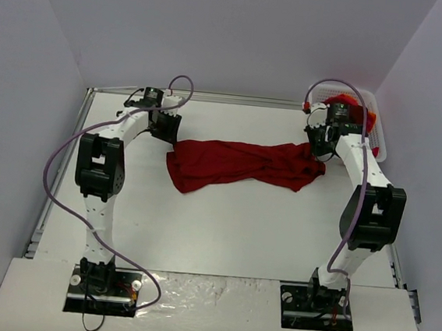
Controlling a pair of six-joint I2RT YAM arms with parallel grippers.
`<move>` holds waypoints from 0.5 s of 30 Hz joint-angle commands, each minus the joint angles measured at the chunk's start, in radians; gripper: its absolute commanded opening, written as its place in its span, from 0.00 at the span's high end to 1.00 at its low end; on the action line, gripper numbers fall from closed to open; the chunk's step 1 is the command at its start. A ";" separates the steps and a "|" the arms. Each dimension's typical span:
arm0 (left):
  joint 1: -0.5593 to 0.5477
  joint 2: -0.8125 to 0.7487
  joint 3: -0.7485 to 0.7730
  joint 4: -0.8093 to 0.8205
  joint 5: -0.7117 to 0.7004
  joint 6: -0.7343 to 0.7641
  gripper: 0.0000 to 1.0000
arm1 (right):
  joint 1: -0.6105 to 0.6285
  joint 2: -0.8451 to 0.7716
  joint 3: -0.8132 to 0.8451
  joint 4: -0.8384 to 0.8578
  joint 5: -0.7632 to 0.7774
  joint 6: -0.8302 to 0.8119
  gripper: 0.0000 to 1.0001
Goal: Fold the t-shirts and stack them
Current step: Flatten out the tshirt
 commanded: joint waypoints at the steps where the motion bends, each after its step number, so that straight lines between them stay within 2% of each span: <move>1: 0.002 -0.002 0.064 -0.012 0.031 -0.022 0.65 | 0.023 0.018 -0.002 -0.004 0.022 -0.012 1.00; 5: -0.004 0.026 0.083 -0.021 0.033 -0.025 0.64 | 0.028 0.027 -0.003 -0.004 0.031 -0.015 1.00; 15: -0.026 0.087 0.129 -0.071 -0.068 -0.002 0.64 | 0.035 0.035 -0.008 -0.003 0.036 -0.022 1.00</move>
